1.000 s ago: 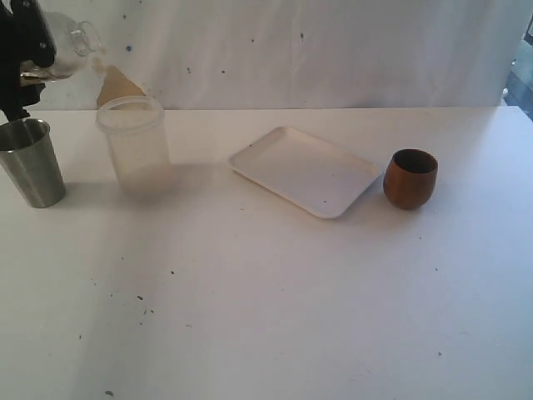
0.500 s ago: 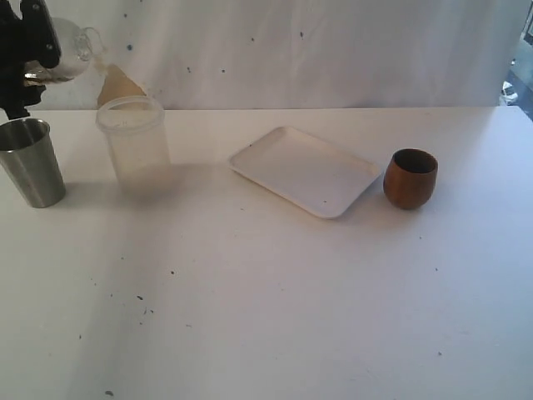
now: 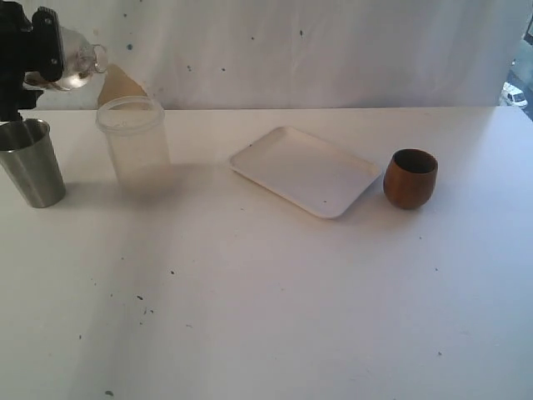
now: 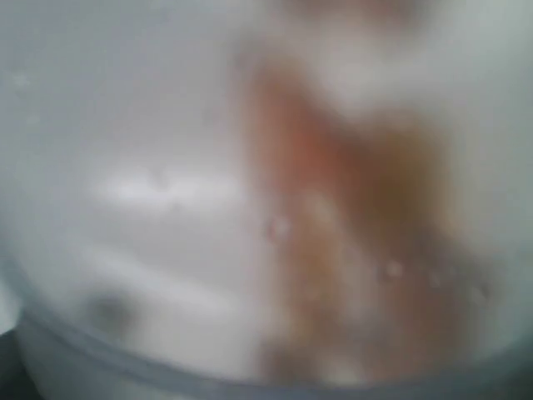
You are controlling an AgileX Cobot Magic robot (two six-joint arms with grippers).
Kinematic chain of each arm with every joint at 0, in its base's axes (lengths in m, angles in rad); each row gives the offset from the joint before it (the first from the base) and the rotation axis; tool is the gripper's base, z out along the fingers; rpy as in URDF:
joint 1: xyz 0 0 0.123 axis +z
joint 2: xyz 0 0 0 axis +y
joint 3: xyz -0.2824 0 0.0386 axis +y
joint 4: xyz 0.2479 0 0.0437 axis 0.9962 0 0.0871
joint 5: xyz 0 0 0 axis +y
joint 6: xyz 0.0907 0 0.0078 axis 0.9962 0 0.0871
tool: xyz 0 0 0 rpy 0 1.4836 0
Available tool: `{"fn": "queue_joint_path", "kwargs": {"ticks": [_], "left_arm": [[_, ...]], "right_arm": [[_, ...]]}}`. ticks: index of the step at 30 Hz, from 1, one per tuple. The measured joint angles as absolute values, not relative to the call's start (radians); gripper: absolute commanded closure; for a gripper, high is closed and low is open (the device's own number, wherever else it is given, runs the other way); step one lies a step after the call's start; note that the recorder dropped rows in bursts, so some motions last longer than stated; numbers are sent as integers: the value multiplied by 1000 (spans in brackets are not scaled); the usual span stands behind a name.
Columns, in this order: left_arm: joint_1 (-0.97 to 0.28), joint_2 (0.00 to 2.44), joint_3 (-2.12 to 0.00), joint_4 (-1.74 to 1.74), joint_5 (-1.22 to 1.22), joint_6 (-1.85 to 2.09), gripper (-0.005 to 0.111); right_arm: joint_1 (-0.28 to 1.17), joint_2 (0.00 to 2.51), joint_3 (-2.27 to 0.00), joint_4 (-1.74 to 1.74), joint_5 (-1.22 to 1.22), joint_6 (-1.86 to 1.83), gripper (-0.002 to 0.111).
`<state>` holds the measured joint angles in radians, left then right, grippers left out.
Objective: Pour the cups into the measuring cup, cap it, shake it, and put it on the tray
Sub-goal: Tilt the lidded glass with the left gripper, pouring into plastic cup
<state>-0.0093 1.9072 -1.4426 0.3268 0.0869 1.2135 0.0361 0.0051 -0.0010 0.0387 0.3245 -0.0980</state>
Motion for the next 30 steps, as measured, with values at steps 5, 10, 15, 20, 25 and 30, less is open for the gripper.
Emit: {"fn": "queue_joint_path", "kwargs": {"ticks": [5, 10, 15, 20, 25, 30], "left_arm": [[-10, 1907, -1443, 356, 90, 1215, 107], [-10, 1908, -1443, 387, 93, 1217, 107], [-10, 1908, -1443, 398, 93, 1217, 107], [-10, 1908, -1443, 409, 93, 1219, 107], [-10, 1908, -1443, 411, 93, 1219, 107], [-10, 1924, -1473, 413, 113, 1212, 107]], "right_arm": [[36, 5, -1, 39, 324, -98, 107], [36, 5, -1, 39, 324, -98, 107], [36, 5, -1, 39, 324, -98, 107], [36, 5, -1, 39, 324, -98, 107], [36, 5, -1, 39, 324, -98, 107], [36, 5, -1, 39, 324, -98, 107]]}}
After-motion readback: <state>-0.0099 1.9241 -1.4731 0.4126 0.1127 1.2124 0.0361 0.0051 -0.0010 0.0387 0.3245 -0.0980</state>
